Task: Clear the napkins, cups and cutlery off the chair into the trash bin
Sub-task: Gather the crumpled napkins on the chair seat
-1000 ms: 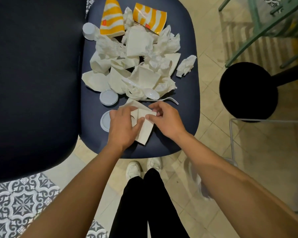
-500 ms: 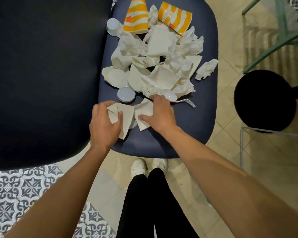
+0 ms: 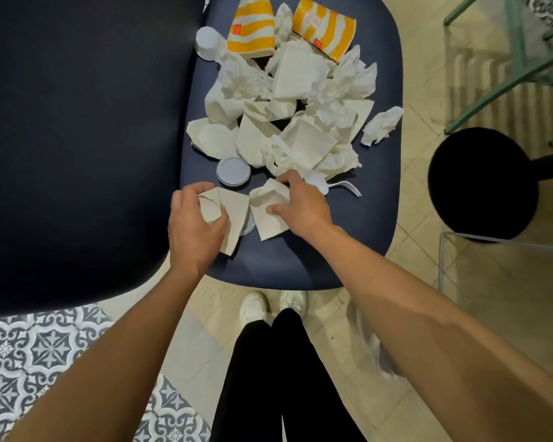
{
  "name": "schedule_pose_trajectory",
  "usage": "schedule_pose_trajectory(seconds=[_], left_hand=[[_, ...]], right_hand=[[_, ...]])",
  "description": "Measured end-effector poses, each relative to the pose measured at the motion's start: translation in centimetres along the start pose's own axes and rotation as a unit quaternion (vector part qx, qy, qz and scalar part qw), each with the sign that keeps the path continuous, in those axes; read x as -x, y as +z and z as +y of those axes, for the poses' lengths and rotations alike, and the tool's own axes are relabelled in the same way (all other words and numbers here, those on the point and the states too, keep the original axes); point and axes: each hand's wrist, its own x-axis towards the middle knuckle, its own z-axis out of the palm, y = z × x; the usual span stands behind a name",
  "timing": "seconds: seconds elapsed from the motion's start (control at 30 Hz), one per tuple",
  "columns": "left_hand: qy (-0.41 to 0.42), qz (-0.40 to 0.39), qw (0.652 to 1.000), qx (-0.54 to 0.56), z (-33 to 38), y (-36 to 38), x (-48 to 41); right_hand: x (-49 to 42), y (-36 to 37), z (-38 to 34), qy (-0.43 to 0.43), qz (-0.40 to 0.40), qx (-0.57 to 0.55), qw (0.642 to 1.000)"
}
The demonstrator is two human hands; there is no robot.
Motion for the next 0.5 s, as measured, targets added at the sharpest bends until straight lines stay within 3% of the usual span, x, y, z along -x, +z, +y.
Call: schedule_pose_trajectory(seconds=[0.5], left_hand=[[0.072, -0.048, 0.996, 0.025, 5.3, 2.6, 1.0]], right_hand=[[5.3, -6.8, 4.7, 0.02, 0.12, -0.029, 0.992]])
